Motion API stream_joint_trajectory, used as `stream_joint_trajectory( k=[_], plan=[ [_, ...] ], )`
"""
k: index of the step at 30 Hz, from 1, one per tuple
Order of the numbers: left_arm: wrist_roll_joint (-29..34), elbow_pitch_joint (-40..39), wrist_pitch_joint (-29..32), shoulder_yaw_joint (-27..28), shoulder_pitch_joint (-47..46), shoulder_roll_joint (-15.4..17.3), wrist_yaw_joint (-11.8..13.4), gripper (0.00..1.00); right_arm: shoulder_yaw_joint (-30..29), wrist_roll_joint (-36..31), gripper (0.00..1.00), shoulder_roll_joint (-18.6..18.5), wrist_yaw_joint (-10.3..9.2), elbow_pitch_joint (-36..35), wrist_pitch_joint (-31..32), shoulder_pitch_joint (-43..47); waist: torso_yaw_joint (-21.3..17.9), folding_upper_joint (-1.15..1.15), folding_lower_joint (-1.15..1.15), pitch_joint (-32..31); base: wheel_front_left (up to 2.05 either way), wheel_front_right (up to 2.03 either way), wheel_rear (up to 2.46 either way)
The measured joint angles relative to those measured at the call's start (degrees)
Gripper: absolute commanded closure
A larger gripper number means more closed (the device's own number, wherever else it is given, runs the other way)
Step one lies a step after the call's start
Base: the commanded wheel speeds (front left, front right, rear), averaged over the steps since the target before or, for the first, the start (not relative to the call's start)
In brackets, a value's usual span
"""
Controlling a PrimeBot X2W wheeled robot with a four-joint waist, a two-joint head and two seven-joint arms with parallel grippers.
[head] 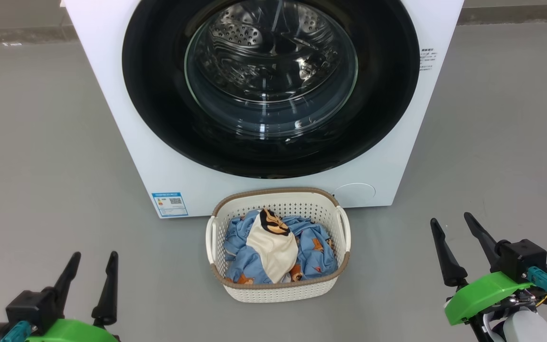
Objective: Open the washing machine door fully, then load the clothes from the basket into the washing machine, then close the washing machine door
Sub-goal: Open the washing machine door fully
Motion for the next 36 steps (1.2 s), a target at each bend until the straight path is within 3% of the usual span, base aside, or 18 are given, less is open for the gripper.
stream_joint_trajectory(
  k=[11,36],
  plan=[
    [-0.97,-0.45,-0.01,-1.04,-0.04,0.94,0.0,0.0,-0.36,0.0,0.0,0.44,0.0,-0.21,0.0,0.0,-0.01,0.0,0.0,-0.1,0.23,0.23,-0.46],
    [-2.37,-1.3,-0.25,-1.25,-0.04,0.74,0.0,0.0,-1.09,0.02,0.0,0.46,0.01,-0.76,0.0,0.01,0.03,0.0,0.0,0.57,0.85,0.84,-1.69]
  ],
)
